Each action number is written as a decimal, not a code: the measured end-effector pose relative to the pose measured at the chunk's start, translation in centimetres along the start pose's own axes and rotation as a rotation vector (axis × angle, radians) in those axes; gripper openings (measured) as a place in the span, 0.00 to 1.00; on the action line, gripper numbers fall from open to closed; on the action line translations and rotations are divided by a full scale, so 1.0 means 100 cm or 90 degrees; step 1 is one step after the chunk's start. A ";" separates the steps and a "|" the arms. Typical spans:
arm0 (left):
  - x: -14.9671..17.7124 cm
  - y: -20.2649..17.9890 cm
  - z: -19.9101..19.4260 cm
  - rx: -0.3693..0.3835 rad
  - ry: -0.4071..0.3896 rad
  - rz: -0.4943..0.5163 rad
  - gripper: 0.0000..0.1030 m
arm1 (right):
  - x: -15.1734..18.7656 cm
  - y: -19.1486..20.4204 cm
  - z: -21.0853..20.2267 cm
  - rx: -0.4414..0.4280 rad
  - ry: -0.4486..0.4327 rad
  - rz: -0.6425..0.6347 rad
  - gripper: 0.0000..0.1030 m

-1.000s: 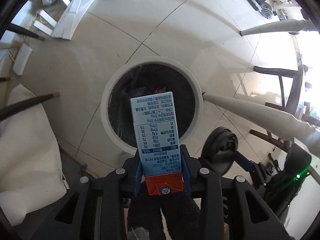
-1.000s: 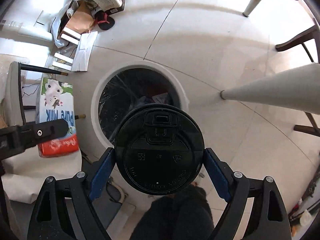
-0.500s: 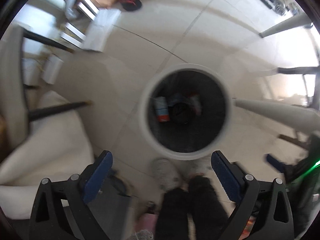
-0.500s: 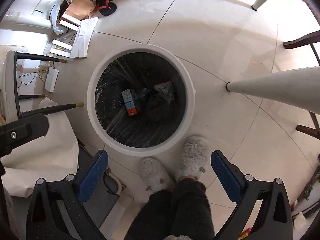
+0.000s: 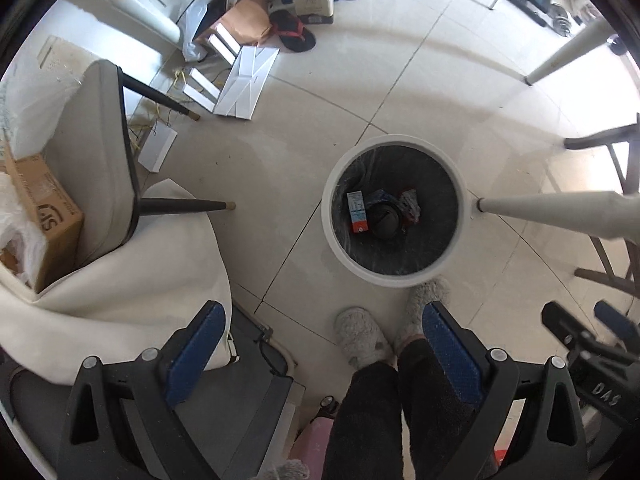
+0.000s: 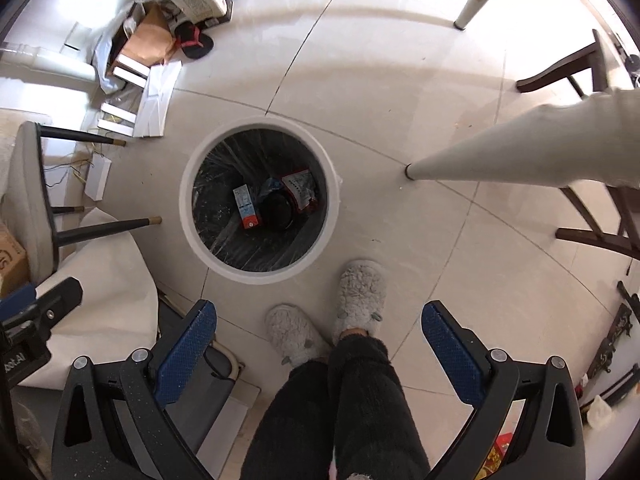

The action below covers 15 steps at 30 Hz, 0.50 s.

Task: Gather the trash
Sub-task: 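Move both tools back over the table toward the medicine boxes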

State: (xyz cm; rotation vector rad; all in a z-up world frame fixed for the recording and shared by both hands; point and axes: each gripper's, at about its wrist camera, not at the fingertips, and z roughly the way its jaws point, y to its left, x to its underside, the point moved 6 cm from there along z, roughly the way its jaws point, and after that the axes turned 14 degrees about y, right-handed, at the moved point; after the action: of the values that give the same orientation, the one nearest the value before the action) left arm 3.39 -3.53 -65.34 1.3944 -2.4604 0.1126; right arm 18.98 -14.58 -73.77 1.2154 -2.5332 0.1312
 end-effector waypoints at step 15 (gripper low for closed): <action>0.089 0.003 -0.157 0.010 -0.075 0.024 0.98 | 0.090 0.002 -0.195 -0.029 -0.106 -0.046 1.00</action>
State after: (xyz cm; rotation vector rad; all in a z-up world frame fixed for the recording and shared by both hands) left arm 2.43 -7.28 -47.68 1.3996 -2.5872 0.0608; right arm 18.54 -16.81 -52.39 1.3490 -2.6122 -0.0473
